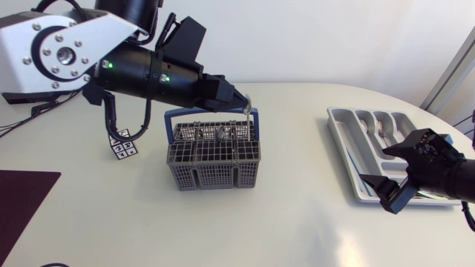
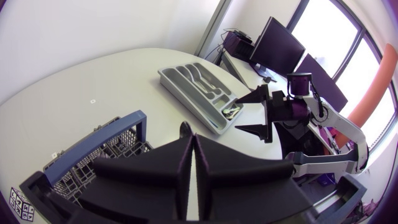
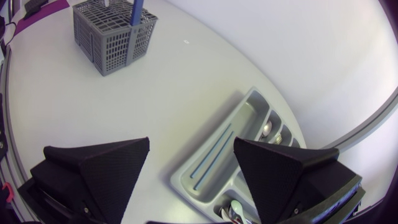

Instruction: Transfer all utensils from the basket to the drawer tray.

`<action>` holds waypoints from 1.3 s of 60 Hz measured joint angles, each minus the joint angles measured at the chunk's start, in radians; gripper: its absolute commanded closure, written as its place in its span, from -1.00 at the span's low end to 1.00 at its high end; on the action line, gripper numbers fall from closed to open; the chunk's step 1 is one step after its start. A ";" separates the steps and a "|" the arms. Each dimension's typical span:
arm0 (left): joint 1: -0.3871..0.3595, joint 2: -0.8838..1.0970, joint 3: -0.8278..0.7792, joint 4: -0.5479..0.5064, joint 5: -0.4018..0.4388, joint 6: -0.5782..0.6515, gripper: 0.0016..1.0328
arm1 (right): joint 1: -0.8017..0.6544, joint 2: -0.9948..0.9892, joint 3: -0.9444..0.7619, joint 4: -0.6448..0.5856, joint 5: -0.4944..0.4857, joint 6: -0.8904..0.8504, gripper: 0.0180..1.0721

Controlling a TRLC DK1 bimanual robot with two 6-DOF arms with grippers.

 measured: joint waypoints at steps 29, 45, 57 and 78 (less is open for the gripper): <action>-0.093 -0.017 0.003 -0.203 0.115 0.171 0.94 | 0.473 0.046 0.102 -0.032 -0.122 0.234 -0.64; -0.110 -0.017 -0.014 -0.248 0.225 0.249 0.94 | 0.629 0.091 0.117 -0.007 -0.240 0.314 -0.22; -0.118 -0.015 -0.035 -0.288 0.267 0.294 0.94 | 0.712 0.099 0.118 0.037 -0.282 0.353 -0.12; -0.119 -0.015 -0.043 -0.306 0.303 0.320 0.94 | 0.741 0.120 0.118 0.048 -0.299 0.356 0.42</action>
